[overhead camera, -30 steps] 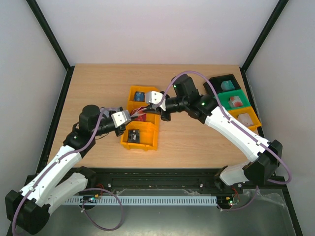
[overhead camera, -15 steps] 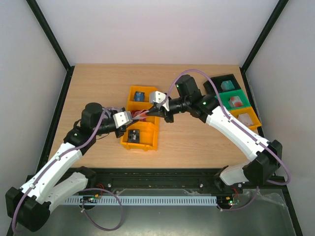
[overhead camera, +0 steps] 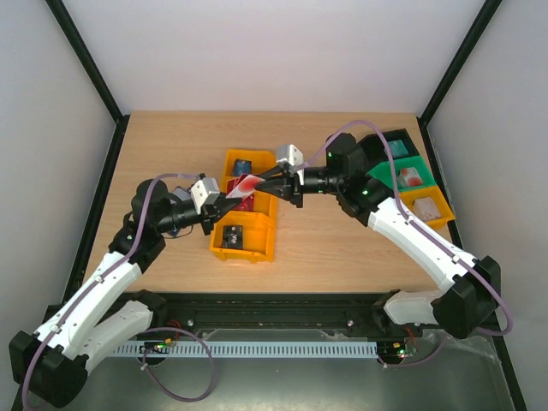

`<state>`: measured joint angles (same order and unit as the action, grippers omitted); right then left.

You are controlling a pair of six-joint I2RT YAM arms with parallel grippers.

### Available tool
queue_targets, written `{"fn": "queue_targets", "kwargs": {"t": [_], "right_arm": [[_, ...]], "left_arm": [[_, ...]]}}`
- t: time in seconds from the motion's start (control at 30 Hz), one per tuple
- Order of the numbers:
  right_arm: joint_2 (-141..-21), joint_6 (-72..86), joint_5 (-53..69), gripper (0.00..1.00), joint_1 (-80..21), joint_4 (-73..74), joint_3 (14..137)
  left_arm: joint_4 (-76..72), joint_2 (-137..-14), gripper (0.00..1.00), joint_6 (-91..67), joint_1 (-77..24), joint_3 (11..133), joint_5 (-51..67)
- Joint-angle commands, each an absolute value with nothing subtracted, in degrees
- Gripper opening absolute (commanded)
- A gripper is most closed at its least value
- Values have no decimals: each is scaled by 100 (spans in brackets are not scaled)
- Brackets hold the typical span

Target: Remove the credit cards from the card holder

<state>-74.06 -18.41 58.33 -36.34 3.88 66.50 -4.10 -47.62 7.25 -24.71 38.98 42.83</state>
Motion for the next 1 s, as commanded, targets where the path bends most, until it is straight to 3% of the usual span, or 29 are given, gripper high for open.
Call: {"fn": "queue_targets", "kwargs": {"t": [0.0, 0.33, 0.47, 0.67, 0.97], "right_arm": [[-7394, -843, 6211, 19, -3710, -1163, 6473], [-7458, -500, 7238, 34, -3841, -1089, 6615], [-7520, -1684, 7055, 36, -3835, 719, 7145], [-7219, -1898, 6619, 39, -3832, 890, 7127], [-7192, -3020, 5796, 39, -3834, 2436, 7606]], "left_arm": [[-1076, -4784, 2, 183, -2479, 3825, 4639], [-1630, -4789, 2, -111, -2479, 3777, 4672], [-1285, -4671, 2, 911, -2479, 3760, 4543], [-826, -4423, 2, 2582, -2478, 3714, 4314], [-473, -4341, 2, 3912, -2479, 3775, 4104]]}}
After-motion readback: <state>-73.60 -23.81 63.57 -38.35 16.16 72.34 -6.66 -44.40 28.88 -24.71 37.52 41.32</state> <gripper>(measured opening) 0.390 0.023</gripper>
